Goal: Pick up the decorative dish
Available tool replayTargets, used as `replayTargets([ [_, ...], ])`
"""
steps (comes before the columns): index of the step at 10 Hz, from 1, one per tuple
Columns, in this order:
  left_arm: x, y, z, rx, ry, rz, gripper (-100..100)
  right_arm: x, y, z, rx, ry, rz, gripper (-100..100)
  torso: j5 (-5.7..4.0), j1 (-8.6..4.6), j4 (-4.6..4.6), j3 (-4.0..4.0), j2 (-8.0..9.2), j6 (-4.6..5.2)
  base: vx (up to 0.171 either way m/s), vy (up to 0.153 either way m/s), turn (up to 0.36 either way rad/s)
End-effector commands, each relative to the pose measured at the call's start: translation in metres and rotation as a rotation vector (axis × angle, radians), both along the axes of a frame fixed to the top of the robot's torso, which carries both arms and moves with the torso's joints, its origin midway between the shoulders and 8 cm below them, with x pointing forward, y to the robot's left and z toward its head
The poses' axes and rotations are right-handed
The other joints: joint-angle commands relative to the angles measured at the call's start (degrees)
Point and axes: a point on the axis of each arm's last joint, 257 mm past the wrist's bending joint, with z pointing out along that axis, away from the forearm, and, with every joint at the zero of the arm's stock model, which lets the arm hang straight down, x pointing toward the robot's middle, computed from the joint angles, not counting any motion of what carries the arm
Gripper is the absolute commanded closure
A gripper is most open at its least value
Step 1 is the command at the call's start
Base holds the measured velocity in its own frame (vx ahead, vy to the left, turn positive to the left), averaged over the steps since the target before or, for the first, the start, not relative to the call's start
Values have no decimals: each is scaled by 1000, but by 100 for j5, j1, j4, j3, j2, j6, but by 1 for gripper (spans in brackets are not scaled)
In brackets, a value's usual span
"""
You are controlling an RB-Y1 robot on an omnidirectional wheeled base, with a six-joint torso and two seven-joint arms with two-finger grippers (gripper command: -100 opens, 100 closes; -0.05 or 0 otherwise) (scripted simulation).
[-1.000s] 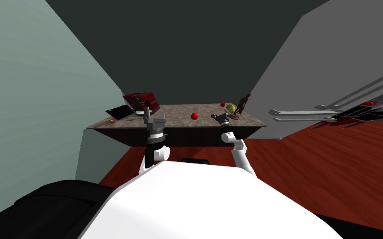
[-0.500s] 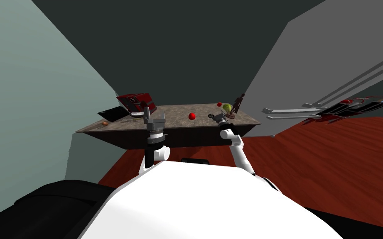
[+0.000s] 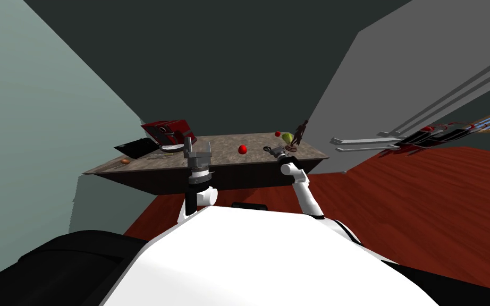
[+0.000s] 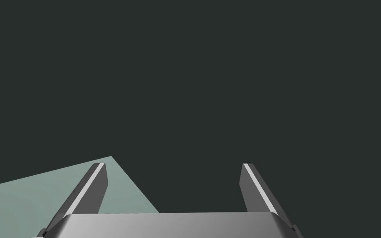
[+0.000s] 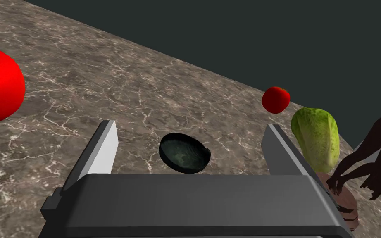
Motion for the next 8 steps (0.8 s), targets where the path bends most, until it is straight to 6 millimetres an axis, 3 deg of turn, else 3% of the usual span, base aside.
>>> replayTargets([
  [1,0,0,0,0,0,0,0,8,10,-14,71,69,29,-100,0,0,0,0,0,0,44,-58,-65],
  [8,0,0,0,0,0,0,0,21,30,-53,274,255,84,-100,-2,-12,-3,-9,-17,0,63,-54,-29],
])
